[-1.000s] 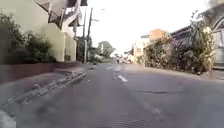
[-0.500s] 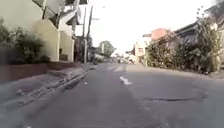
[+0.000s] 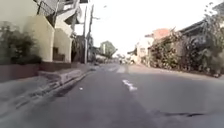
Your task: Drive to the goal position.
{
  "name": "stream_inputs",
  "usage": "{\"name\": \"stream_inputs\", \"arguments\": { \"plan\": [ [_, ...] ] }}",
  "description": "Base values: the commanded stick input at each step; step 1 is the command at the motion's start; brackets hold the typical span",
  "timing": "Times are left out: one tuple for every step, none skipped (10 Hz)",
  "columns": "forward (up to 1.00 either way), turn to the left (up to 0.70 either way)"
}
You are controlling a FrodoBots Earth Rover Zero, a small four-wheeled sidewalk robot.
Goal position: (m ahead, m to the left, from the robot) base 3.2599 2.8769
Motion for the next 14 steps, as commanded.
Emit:
{"name": "stream_inputs", "arguments": {
  "plan": [
    [1.00, 0.00],
    [1.00, 0.00],
    [1.00, 0.00],
    [1.00, 0.00],
    [1.00, 0.00],
    [1.00, 0.00],
    [1.00, 0.00],
    [1.00, 0.00],
    [1.00, 0.00],
    [1.00, 0.00],
    [1.00, 0.00],
    [1.00, 0.00],
    [1.00, 0.00],
    [1.00, 0.00]
  ]
}}
